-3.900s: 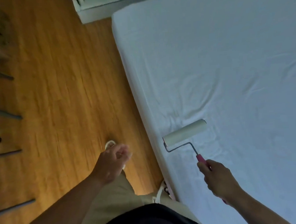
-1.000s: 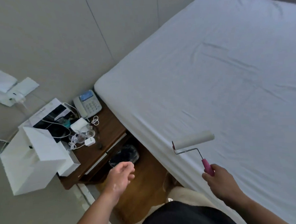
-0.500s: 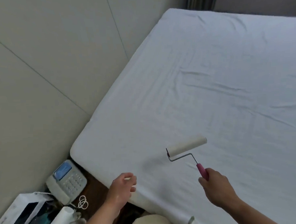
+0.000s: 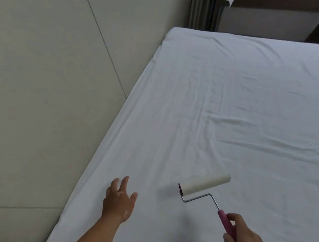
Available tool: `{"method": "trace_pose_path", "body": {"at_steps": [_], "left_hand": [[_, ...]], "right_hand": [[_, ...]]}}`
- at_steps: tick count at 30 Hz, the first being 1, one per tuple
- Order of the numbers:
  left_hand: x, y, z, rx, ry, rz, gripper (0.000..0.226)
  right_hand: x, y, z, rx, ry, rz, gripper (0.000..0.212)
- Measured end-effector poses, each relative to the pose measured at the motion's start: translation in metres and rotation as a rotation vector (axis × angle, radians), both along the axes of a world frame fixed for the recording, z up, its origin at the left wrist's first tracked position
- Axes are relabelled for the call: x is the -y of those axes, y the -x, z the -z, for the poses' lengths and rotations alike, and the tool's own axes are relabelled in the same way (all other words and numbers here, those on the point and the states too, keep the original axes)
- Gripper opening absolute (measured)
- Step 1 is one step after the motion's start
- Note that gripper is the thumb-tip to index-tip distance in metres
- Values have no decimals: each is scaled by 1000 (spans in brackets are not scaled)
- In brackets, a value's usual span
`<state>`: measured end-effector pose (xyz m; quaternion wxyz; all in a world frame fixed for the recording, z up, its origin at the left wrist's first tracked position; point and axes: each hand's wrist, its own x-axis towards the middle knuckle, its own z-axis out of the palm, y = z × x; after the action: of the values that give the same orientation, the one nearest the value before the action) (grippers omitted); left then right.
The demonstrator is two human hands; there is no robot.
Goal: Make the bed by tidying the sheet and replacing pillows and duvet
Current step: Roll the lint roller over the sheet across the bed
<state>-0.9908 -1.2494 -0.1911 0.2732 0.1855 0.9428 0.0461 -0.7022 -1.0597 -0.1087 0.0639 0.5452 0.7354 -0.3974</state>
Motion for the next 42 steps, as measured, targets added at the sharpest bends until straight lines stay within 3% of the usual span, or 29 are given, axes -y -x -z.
{"method": "trace_pose_path", "body": {"at_steps": [5, 9, 13, 16, 18, 21, 23, 28, 31, 36, 42], "left_hand": [[-49, 76, 75, -70, 116, 166, 67], [-46, 79, 129, -292, -83, 154, 66], [-47, 81, 139, -443, -89, 162, 64], [-53, 84, 134, -468, -110, 133, 58], [-74, 99, 121, -456, -160, 71, 47], [-149, 119, 97, -352, -295, 74, 61], [-215, 116, 81, -259, -396, 54, 56], [-310, 105, 76, -236, -155, 131, 40], [-298, 124, 75, -151, -208, 73, 20], [-220, 152, 50, 49, -293, -14, 24], [-252, 237, 18, -359, -304, 239, 33]], "right_hand": [[-60, 147, 44, -106, -9, -139, 33], [-104, 280, 96, -339, 49, 10, 26], [-119, 349, 141, -475, 146, 102, 26], [-123, 340, 146, -378, 18, -132, 12], [-136, 314, 151, -260, -315, -367, 27], [-174, 271, 174, -56, -677, -458, 44], [-188, 252, 187, -6, -718, -487, 49], [-197, 252, 224, -50, -767, -481, 53], [-203, 251, 242, -123, -800, -460, 56], [-199, 254, 248, -249, -889, -364, 54], [-199, 258, 250, -271, -948, -346, 52]]}}
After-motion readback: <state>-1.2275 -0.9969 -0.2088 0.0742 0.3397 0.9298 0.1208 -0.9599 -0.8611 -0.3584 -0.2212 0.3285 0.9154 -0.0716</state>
